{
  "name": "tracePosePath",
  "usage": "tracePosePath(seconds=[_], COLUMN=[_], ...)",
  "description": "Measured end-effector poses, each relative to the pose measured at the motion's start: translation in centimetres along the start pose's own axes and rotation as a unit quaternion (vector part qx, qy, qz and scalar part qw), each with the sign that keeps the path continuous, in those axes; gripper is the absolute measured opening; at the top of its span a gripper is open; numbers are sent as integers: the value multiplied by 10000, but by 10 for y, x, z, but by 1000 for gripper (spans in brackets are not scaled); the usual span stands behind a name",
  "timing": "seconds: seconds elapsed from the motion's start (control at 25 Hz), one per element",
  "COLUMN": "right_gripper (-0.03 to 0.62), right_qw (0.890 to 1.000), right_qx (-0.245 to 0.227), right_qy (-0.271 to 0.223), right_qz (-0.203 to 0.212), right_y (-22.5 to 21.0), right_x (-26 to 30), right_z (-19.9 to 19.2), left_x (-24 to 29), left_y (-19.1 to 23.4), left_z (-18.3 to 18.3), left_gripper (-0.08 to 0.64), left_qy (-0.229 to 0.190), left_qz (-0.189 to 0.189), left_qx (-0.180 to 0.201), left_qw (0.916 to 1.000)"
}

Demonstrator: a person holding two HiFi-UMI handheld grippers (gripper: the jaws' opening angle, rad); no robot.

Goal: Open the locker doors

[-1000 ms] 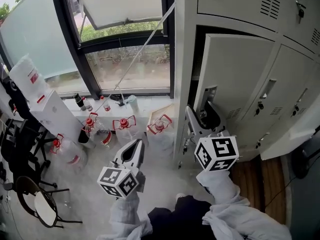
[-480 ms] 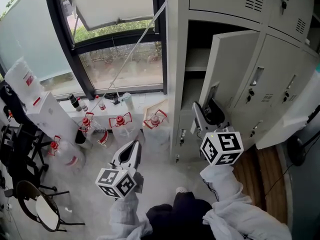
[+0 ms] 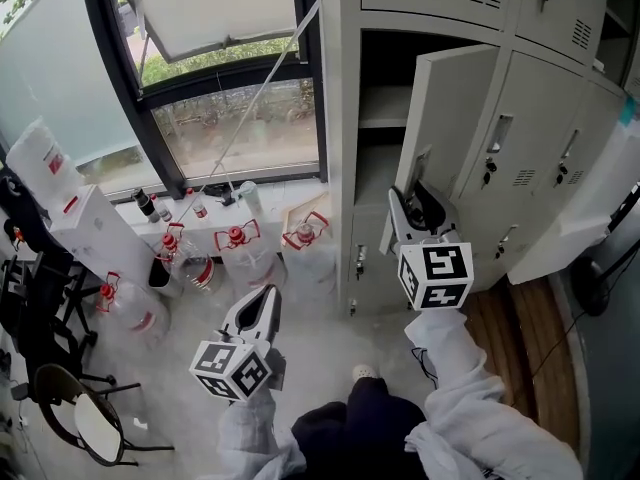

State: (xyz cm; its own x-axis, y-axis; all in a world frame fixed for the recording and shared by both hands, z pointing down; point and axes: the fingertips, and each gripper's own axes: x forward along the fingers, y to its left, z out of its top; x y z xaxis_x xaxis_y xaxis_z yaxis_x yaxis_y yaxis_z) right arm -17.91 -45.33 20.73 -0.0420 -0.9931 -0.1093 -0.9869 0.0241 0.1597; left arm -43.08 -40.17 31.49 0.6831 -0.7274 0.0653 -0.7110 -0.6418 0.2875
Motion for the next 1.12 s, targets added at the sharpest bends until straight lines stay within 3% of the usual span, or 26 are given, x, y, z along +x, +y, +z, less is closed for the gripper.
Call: tracePosePath(seconds=[0.68, 1.12], right_gripper=[147, 131], right_qw=[9999, 9993], right_qx=[109, 234], right_qy=[-28, -64], right_qz=[-35, -294], right_y=[-37, -95], right_x=[-69, -132], right_z=[1, -6], left_x=[25, 57], left_y=[-58, -122], left_z=[-37, -54], left_gripper=[15, 15], left_qy=[386, 427], left_qz=[-721, -975], left_qx=[18, -67], left_qw=[9966, 9943])
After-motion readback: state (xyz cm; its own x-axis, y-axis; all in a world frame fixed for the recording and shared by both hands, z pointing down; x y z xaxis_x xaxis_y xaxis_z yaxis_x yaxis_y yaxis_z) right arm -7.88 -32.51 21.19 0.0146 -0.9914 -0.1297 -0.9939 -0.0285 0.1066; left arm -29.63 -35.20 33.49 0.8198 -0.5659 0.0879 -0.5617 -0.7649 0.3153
